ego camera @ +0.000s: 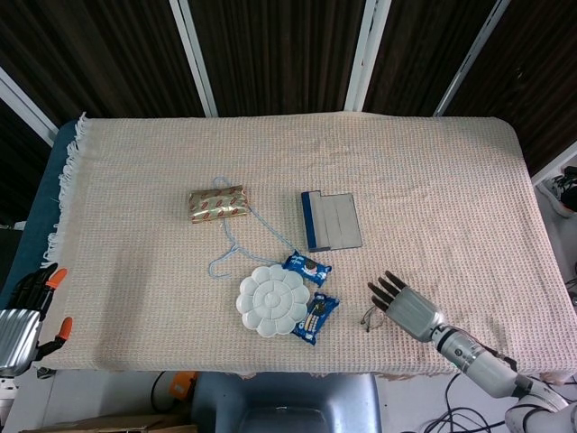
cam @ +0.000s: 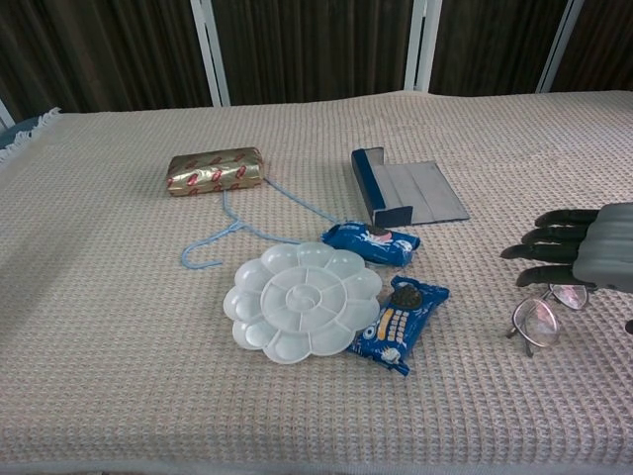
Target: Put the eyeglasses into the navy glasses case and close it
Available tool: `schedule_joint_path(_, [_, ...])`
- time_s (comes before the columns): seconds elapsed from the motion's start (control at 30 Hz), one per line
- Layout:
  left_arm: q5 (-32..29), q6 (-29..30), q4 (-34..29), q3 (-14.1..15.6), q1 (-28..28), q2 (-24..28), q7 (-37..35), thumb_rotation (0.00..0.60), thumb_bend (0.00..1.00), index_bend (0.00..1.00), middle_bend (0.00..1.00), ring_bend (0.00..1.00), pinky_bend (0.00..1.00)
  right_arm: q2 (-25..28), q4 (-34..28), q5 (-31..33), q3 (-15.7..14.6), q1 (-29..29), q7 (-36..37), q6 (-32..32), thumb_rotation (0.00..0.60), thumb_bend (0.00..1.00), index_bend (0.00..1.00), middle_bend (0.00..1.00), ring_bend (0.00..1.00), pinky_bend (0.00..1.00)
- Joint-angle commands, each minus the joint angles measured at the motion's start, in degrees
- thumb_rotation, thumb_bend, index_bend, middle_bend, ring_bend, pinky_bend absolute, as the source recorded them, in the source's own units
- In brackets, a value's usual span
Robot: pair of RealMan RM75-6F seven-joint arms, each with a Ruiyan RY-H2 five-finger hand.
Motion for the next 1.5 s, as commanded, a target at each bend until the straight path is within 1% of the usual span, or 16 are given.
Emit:
schedule_joint_path(0.03, [-0.23,0.21,0.16,-0.20,0.07,-0.09,-0.21,0.600,0.43,0.00,0.00,0.00,0.10,-1.49,1.73,-1.23,0.25,0.69,4.22,-0.32,0.600,0.40,0.36,0.00,0.00,0.00])
schedule_joint_path(0.1, [-0.29,0.25,0.23,-0.23,0.09,-0.10,-0.42,0.600,0.43,0.00,0.00,0.00,0.10,-1.69,2.75,-2.34,-0.04,1.02,6.63,-0.34,0.600,0.40,0.41,0.00,0.00,0.00])
schedule_joint_path(0.23, [-0.26,0.34,0.26,-0.23,0.13,-0.14,-0.48,0.600,0.43,0.00,0.00,0.00,0.10,-1.99,4.59,-4.10,-0.58,1.05,8.62,0.47,0.600,0.40,0.49,0.00,0.00,0.00])
schedule_joint_path(0.53, [-0.73,-0.48,-0.18,-0.22,-0.08,-0.06,0.37,0.600,0.43,0.00,0.00,0.00,0.10,-3.64,7.48,-5.38,-0.48,0.66,11.93,2.30,0.600,0.40,0.51,0.00,0.00,0.00])
schedule_joint_path(0.83, [-1.09,-0.94,-0.36,-0.22,-0.16,0.09,0.63,0.600,0.43,0.00,0.00,0.00,0.10,-5.81,10.55,-7.98,-0.83,0.73,16.79,4.40,0.600,0.40,0.61,0.01,0.00,0.00])
schedule_joint_path(1.07, [-1.01,-0.99,-0.41,-0.14,-0.14,0.17,0.59,0.600,0.43,0.00,0.00,0.00,0.11,-6.31,11.97,-8.59,-1.04,0.50,17.66,5.13,0.600,0.40,0.64,0.03,0.00,0.01])
schedule_joint_path(1.13, [-0.89,-0.94,-0.46,-0.08,-0.12,0.17,0.64,0.600,0.43,0.00,0.00,0.00,0.11,-6.37,12.11,-8.65,-1.03,0.48,17.96,5.28,0.600,0.42,0.65,0.03,0.00,0.02])
schedule_joint_path(1.2, [-0.86,-0.82,-0.45,-0.07,-0.06,0.15,0.64,0.600,0.43,0.00,0.00,0.00,0.11,-6.42,12.29,-8.86,-1.03,0.45,18.21,5.57,0.600,0.45,0.67,0.04,0.00,0.02])
schedule_joint_path(1.33, [-0.91,-0.83,-0.37,-0.09,-0.05,0.15,0.62,0.600,0.43,0.00,0.00,0.00,0.11,-6.61,12.73,-9.35,-1.15,0.39,18.45,6.01,0.600,0.57,0.72,0.06,0.00,0.03])
schedule_joint_path(1.5, [-0.74,-0.70,-0.32,-0.02,0.01,0.15,0.61,0.600,0.43,0.00,0.00,0.00,0.11,-6.66,13.11,-9.29,-1.24,0.31,18.30,5.86,0.600,0.63,0.73,0.07,0.00,0.04])
